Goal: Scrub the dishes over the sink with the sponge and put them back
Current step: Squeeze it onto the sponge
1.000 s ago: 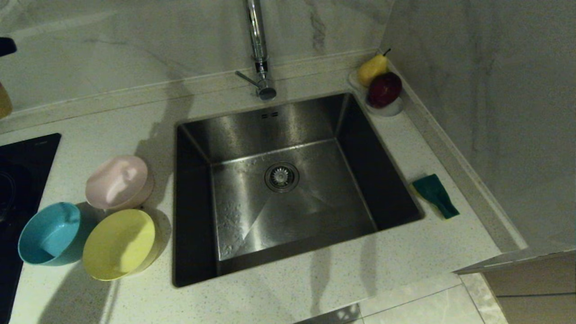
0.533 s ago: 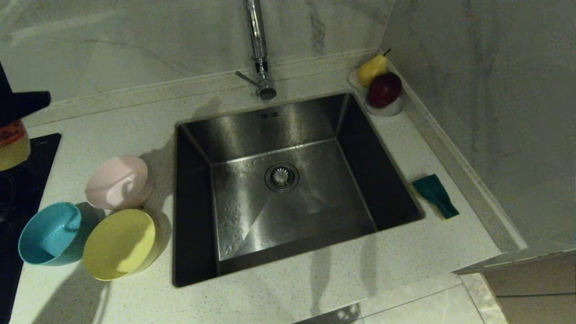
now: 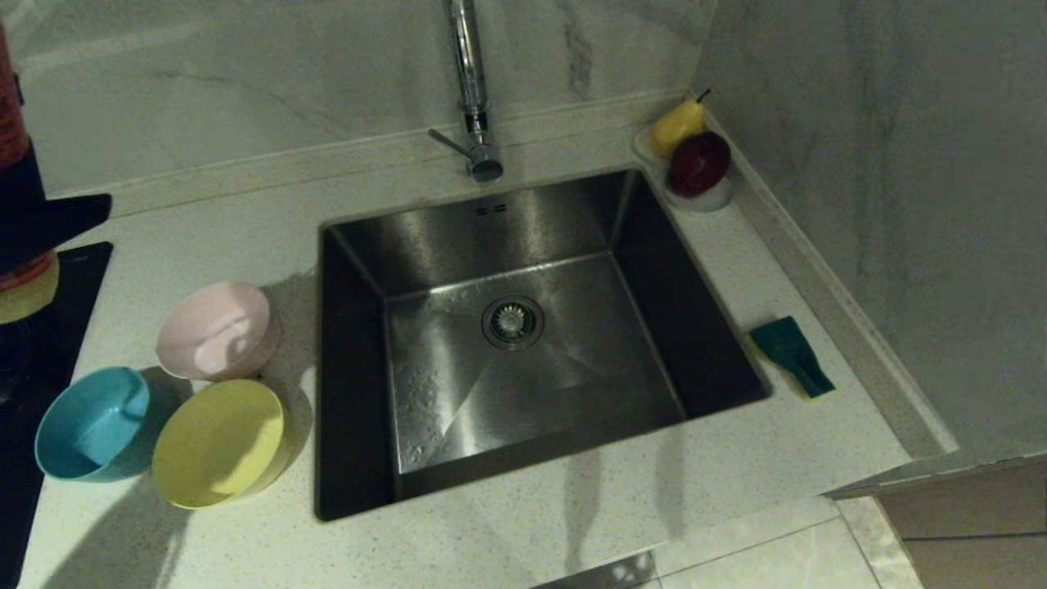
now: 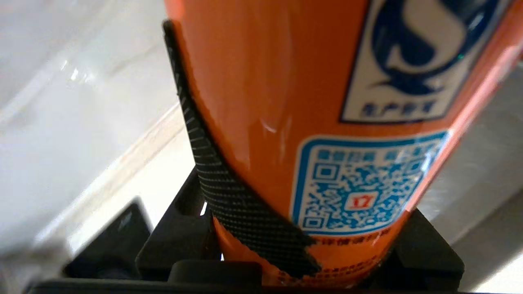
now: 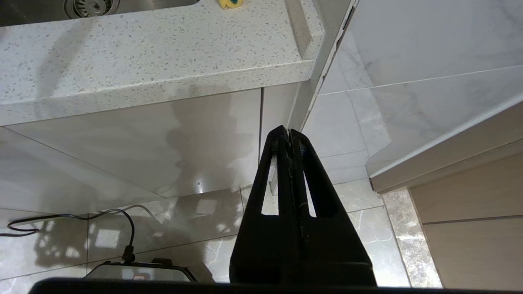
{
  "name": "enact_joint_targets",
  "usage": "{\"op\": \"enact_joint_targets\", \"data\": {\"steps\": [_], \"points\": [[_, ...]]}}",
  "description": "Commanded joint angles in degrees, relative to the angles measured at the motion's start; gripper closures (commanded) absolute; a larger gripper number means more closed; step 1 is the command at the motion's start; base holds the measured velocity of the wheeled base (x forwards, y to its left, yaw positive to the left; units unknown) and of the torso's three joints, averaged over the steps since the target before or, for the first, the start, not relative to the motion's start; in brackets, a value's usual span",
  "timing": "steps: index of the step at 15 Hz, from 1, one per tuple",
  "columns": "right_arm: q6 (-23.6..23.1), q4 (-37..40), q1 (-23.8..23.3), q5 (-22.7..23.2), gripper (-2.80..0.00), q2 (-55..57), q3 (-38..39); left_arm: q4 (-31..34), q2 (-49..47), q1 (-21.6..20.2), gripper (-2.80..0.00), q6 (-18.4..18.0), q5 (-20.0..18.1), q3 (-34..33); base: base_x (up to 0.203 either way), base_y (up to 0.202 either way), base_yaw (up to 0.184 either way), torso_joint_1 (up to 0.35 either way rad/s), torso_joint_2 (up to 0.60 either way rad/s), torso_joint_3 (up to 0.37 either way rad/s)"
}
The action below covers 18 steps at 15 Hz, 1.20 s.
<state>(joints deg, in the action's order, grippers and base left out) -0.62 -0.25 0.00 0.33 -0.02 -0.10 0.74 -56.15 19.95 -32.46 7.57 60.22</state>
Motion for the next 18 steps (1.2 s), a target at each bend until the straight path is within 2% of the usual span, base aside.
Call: {"op": "enact_joint_targets", "data": {"steps": [1, 2, 4, 7, 10, 15, 18], "points": [[0.00, -0.06, -0.04, 0.03, 0.00, 0.02, 0.01, -0.25, -6.35, 9.04, 0.00, -2.84, 3.25, 2.87, 0.000, 0.000, 0.000, 0.000, 0.00, 0.000], [0.00, -0.02, -0.05, 0.03, 0.00, 0.02, 0.01, -0.93, -8.51, 11.26, 0.00, -5.03, 4.40, 3.89, 0.000, 0.000, 0.000, 0.000, 0.00, 0.000], [0.00, -0.02, 0.00, 0.03, 0.00, 0.02, 0.01, -3.47, -11.17, 13.15, 0.00, -8.65, 5.57, 4.25, 0.000, 0.000, 0.000, 0.000, 0.00, 0.000], [0.00, -0.04, -0.09, 0.03, 0.00, 0.02, 0.01, -9.54, -16.85, 15.91, 0.00, -9.29, 9.71, 5.08, 0.000, 0.000, 0.000, 0.000, 0.00, 0.000], [0.00, -0.02, 0.00, 0.03, 0.00, 0.02, 0.01, -14.65, -22.01, 19.17, 0.00, -9.93, 12.14, 8.00, 0.000, 0.000, 0.000, 0.000, 0.00, 0.000], [0.00, -0.04, -0.02, 0.03, 0.00, 0.02, 0.01, -17.73, -27.94, 26.96, 0.00, -11.70, 18.06, 10.08, 0.000, 0.000, 0.000, 0.000, 0.00, 0.000], [0.00, -0.02, 0.00, 0.03, 0.00, 0.02, 0.01, -18.36, -29.29, 28.60, 0.00, -11.75, 19.71, 10.02, 0.000, 0.000, 0.000, 0.000, 0.00, 0.000]]}}
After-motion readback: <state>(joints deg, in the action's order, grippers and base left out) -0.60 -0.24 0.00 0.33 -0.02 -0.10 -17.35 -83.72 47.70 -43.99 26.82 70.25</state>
